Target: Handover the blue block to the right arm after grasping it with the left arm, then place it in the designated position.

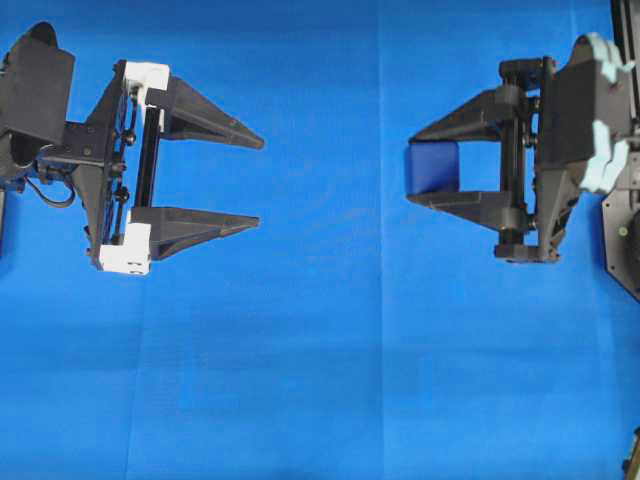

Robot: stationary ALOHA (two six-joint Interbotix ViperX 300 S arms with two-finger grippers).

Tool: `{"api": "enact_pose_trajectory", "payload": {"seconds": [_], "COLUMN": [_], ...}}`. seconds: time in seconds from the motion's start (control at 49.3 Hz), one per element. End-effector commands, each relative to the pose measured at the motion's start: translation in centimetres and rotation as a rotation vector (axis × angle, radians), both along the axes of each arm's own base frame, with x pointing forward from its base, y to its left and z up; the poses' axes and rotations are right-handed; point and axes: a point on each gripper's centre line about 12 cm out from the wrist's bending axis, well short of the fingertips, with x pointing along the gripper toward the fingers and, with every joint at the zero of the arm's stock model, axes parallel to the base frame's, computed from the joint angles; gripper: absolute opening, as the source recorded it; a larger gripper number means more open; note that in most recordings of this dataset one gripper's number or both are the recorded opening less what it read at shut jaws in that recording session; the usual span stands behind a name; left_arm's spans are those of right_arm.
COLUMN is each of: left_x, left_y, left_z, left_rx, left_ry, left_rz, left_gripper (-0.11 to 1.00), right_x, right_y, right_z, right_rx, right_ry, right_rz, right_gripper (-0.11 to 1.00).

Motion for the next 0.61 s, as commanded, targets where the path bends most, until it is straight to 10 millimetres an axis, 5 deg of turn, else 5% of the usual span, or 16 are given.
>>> {"api": "enact_pose_trajectory", "payload": {"seconds": [0.0, 0.588], "left_x": [-0.11, -0.11], "left_y": [0.10, 0.10], "left_z": [1.26, 1.25], "left_rx": [0.001, 0.000], "left_ry": [-0.040, -0.038], "left_rz": [0.003, 0.003], "left_gripper": [0.93, 0.93], "right_x": [-0.17, -0.52], "right_y": [0.31, 0.43], "right_z": [0.61, 0.05], "right_rx": [0.016, 0.032], "right_ry": [0.014, 0.076], "right_rz": [-0.008, -0.027], "right_gripper": [0.47, 0.47]}}
